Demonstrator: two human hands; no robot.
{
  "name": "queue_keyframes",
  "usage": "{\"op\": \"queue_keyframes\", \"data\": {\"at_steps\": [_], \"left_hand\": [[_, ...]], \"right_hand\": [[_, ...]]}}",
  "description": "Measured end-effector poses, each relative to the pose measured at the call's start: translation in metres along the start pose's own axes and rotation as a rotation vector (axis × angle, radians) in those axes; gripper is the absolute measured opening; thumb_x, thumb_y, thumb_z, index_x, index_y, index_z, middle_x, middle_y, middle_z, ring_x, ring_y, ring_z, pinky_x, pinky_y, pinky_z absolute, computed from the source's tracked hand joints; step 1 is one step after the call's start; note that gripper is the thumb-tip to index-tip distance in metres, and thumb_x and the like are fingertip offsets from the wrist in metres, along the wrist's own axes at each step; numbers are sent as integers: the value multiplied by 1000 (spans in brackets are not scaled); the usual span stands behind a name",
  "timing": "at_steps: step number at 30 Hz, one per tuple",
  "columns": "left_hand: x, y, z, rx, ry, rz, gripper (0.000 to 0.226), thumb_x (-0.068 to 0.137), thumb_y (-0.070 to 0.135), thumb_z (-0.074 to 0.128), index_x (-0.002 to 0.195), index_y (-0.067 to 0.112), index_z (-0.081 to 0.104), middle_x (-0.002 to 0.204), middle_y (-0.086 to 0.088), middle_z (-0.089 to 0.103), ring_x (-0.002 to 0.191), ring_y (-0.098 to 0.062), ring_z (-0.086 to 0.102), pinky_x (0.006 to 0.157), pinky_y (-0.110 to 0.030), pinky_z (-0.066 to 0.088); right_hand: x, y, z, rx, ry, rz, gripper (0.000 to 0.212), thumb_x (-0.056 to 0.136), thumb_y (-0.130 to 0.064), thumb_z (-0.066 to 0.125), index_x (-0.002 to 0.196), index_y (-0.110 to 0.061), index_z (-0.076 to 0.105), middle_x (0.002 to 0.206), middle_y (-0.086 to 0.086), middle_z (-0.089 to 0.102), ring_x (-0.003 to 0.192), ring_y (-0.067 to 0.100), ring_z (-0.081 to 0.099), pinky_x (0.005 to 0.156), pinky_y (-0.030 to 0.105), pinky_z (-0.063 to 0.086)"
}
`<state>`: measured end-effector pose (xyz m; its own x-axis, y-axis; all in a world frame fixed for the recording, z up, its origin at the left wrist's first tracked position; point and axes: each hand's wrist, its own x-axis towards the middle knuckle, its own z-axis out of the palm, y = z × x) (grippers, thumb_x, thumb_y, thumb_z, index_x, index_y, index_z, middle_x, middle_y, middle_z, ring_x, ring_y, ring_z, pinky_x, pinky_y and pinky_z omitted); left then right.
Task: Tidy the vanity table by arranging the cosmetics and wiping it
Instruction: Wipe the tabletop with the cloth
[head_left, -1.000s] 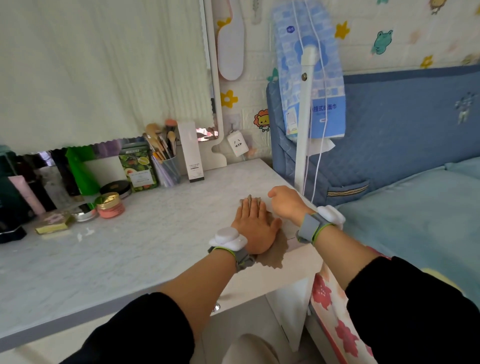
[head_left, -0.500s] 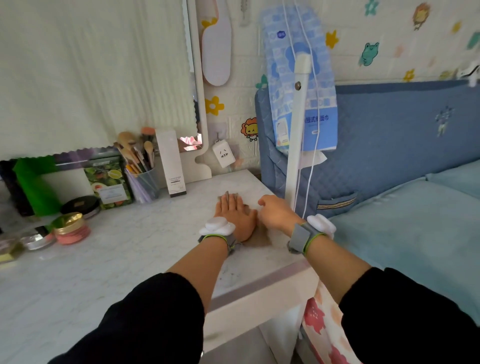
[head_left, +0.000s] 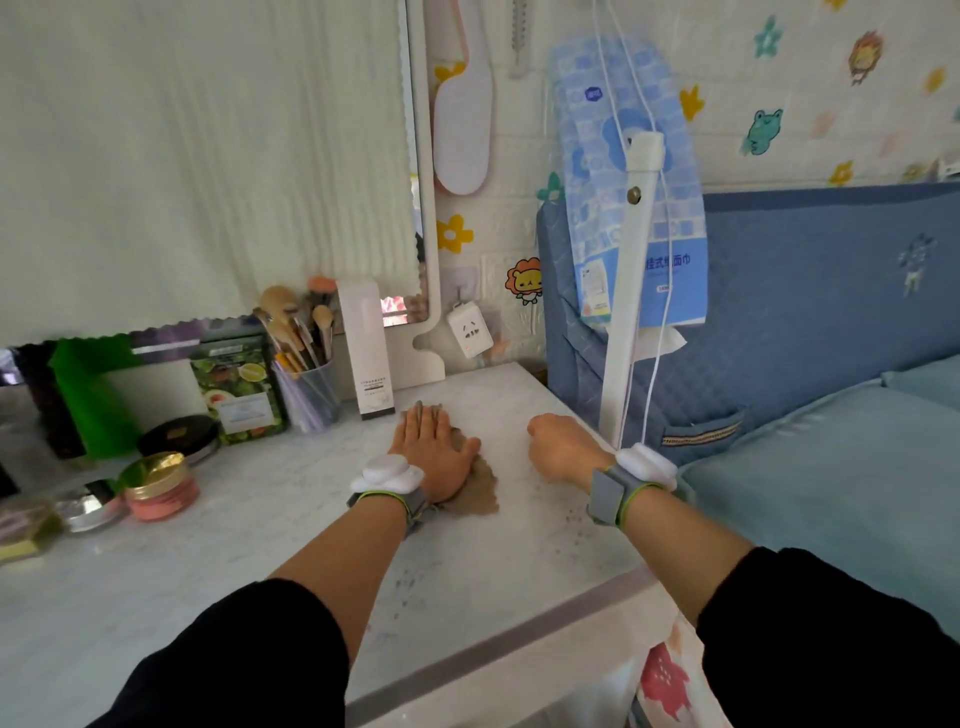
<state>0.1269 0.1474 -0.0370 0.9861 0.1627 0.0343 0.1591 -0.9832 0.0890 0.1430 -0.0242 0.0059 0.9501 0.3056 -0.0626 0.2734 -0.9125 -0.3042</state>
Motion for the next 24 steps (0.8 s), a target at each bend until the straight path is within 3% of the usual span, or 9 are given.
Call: {"op": "queue_keyframes", "data": {"at_steps": [3,6,12,13,15,17,20,24], "left_hand": [[28,-4,3,17,10,-2,72,98,57,15,154,12,5,161,-9,0,149,-23,-6,121,-35,-4],[54,-5,5,5,-9,8,73,97,58,14,154,13,4,162,-8,-1,149,-24,-5,121,-37,-3],[62,-5,3,-77,-85,156,67,99,56,11,154,20,2,162,-1,-6,149,-22,-9,121,-37,-2],[57,-6,0,-128,-84,186,66,98,55,10,154,20,6,162,-2,-1,149,-23,-5,121,-39,1],[47,-12,-7,-440,-12,177,58,101,48,20,149,18,27,156,-8,27,144,-26,22,117,-38,18],[33,-22,-11,-699,206,120,36,102,32,37,130,15,49,131,-14,56,122,-30,49,102,-36,36],[18,-33,-11,-555,463,24,20,97,15,42,109,8,56,108,-15,62,104,-32,56,87,-43,45],[7,-38,-12,-321,396,-71,19,100,15,36,106,4,51,109,-17,62,98,-35,60,79,-42,45]], "right_hand": [[13,2,1,-15,16,15,21,93,0,36,89,-3,57,118,18,60,92,27,54,81,32,42],[24,3,-1,-27,20,-11,28,92,-2,37,107,1,61,118,17,60,102,32,58,92,37,48],[33,-9,-1,-43,11,-26,31,95,-9,38,119,-2,57,125,16,57,111,33,56,93,37,45],[33,-13,-1,-35,22,-29,33,95,-10,39,124,-3,54,129,16,54,116,33,53,95,37,44],[32,-21,2,-3,66,-41,40,96,-11,40,134,-5,46,138,16,44,125,34,45,102,40,41],[34,-35,10,56,115,-94,41,95,-9,41,136,-4,44,140,15,40,127,34,42,103,43,40],[47,-59,30,80,128,-245,41,94,-11,41,133,-1,47,138,17,43,128,35,41,105,43,37],[65,-86,54,-50,58,-300,52,101,-27,31,148,-6,28,158,11,18,146,30,12,117,44,17]]}}
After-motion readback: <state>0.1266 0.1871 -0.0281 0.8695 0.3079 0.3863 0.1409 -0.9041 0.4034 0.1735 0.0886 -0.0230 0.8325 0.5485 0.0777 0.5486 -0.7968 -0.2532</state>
